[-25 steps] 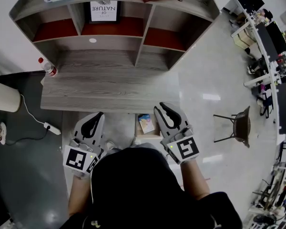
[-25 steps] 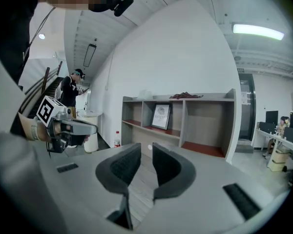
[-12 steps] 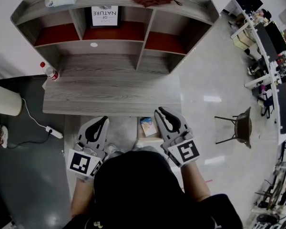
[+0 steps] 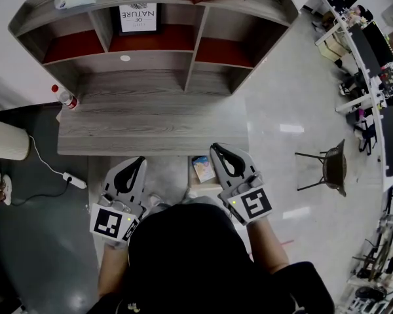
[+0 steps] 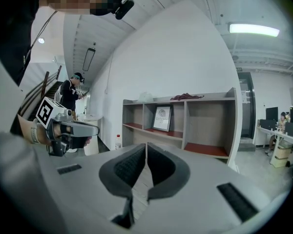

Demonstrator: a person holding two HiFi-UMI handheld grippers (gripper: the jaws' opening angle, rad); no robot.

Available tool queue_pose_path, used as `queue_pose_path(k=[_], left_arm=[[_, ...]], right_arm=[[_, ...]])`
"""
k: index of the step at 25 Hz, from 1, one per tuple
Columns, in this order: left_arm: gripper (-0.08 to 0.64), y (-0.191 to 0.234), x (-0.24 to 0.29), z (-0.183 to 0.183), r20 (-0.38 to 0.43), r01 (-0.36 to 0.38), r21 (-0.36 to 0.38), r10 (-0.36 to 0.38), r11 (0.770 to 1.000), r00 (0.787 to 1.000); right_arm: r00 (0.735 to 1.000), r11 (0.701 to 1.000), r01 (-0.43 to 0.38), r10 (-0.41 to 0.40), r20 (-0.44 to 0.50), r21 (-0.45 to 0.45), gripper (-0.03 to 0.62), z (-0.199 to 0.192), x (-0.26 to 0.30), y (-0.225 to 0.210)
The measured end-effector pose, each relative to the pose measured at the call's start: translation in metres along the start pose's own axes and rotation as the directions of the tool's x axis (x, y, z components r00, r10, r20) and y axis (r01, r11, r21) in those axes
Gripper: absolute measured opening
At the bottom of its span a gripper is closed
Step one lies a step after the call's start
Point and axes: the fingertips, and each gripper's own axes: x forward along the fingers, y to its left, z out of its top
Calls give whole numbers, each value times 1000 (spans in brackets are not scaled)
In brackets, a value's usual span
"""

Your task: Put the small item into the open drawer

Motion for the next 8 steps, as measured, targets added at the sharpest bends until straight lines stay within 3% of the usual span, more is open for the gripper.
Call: queue_pose_path(k=[8], left_arm=[[0,0,2,0,-3,5,6,-5,1000,1000]], right_arm=[[1000,1000,-20,20,12,-5,9,1,3,1]])
